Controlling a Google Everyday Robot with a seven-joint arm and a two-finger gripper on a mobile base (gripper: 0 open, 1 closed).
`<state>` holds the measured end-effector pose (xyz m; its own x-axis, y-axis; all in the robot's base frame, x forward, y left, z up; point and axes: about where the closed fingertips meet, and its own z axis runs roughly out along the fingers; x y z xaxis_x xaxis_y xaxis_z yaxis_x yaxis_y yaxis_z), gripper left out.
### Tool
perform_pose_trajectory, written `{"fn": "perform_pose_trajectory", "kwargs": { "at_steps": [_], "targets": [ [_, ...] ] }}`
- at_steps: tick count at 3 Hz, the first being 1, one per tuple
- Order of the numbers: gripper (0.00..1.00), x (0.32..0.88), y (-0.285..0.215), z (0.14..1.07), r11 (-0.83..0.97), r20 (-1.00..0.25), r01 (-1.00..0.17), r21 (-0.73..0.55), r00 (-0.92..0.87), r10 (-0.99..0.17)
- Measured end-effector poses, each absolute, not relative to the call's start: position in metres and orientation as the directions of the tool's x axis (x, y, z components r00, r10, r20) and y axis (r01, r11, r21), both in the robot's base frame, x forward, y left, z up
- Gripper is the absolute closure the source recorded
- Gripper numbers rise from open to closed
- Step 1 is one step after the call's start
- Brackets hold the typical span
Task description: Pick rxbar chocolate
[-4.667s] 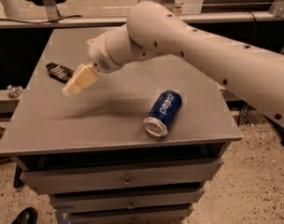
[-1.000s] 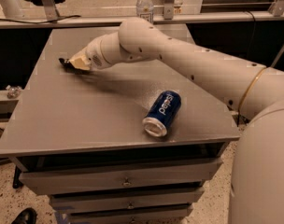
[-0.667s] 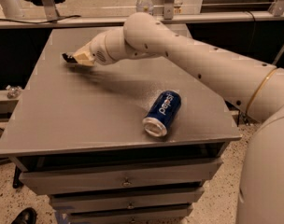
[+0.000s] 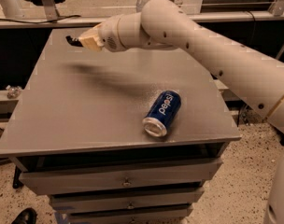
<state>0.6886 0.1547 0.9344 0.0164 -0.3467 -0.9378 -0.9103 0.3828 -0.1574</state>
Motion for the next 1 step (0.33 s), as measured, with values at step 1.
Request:
{"fn": "perform_pose_trajectory", "kwargs": {
  "at_steps": [1],
  "targets": [
    [1.0,0.6875,0.1533,0.9385,0.382,-0.94,-0.91,-0.161,0.024,-0.34]
  ]
}}
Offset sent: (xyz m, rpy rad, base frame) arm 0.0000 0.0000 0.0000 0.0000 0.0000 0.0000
